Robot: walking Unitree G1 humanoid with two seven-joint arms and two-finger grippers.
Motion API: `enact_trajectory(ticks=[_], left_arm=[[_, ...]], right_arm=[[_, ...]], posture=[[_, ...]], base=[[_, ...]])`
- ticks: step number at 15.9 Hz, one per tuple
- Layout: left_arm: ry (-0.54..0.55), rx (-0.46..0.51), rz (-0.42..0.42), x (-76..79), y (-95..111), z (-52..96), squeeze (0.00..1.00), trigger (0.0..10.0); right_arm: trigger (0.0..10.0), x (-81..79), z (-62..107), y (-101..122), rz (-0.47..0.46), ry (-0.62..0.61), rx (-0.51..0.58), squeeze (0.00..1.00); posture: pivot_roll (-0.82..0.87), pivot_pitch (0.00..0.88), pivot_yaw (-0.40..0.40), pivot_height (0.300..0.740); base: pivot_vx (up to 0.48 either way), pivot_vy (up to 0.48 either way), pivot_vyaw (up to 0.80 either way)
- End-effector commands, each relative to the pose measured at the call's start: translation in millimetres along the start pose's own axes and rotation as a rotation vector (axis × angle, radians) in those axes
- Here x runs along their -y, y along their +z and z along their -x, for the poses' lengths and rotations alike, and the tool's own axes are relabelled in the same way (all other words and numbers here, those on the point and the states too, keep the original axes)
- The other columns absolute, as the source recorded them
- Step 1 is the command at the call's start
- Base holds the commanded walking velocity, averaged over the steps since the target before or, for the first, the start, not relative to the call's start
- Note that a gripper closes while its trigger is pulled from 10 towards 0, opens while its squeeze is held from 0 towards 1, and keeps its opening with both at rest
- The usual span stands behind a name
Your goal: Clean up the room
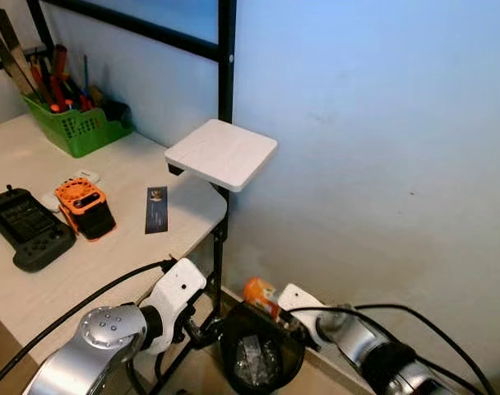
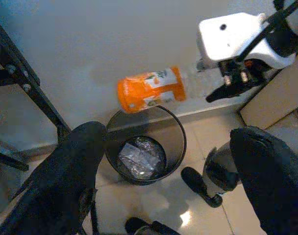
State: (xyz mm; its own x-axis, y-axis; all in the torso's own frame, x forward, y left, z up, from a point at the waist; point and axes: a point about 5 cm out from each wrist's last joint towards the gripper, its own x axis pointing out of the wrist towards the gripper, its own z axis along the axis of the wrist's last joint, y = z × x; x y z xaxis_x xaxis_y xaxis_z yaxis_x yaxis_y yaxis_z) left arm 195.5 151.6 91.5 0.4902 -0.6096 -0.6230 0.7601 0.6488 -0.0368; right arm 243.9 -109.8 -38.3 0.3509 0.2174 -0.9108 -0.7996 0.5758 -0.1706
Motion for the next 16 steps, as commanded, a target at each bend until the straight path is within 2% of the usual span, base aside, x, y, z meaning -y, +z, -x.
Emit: enact_trajectory(ticks=[1,3,4,5,6,7,8,9,16], left_arm=[[-0.029,-0.013,-0.006,1.3,2.2,-0.5,0.0,10.0],[-0.048,-0.021,-0.001,3.6,1.5,0.1,0.0,10.0],[-0.053,-0.023,-0.001,4.7,1.3,0.3,0.0,10.0],[-0.057,-0.025,-0.001,5.6,1.2,0.5,0.0,10.0],[-0.061,-0.028,0.001,6.5,0.9,1.2,0.0,10.0],[-0.063,-0.029,0.003,6.8,0.7,1.5,0.0,10.0],[-0.065,-0.03,0.005,7.0,0.6,1.8,0.0,10.0],[-0.072,-0.034,0.009,7.3,0.6,2.0,0.0,10.0],[-0.107,-0.034,0.05,6.1,3.0,2.7,0.0,10.0]], right_arm=[[10.0,5.2,-0.7,1.4,0.025,-0.03,-0.016,0.0],[10.0,4.8,-2.0,3.5,0.031,-0.033,-0.023,0.0],[10.0,4.4,-3.0,5.1,0.036,-0.037,-0.026,0.18],[10.0,4.5,-3.6,6.2,0.038,-0.041,-0.029,0.18],[10.0,5.2,-4.4,8.8,0.054,-0.051,-0.038,0.53],[10.0,5.5,-4.4,9.5,0.062,-0.052,-0.042,0.8],[10.0,5.6,-4.6,10.0,0.068,-0.053,-0.046,0.87],[10.0,5.8,-4.9,10.4,0.079,-0.051,-0.051,1.0],[10.0,1.0,-7.2,3.5,0.049,-0.003,-0.072,1.0]], posture=[[-0.01,0.0,-0.064,0.74],[-0.01,0.0,-0.064,0.74],[-0.01,0.0,-0.066,0.74],[-0.01,0.0,-0.066,0.74],[-0.01,0.0,-0.065,0.74],[-0.01,0.0,-0.065,0.74],[-0.01,0.0,-0.065,0.74],[-0.01,0.0,-0.063,0.74],[-0.02,0.0,-0.052,0.74]], base=[[0.0,0.0,0.0],[0.0,0.0,0.0],[0.0,0.0,0.0],[0.0,0.0,0.0],[0.0,0.0,0.0],[0.0,0.0,0.0],[0.0,0.0,0.0],[0.0,0.0,0.0],[0.0,0.0,0.0]])
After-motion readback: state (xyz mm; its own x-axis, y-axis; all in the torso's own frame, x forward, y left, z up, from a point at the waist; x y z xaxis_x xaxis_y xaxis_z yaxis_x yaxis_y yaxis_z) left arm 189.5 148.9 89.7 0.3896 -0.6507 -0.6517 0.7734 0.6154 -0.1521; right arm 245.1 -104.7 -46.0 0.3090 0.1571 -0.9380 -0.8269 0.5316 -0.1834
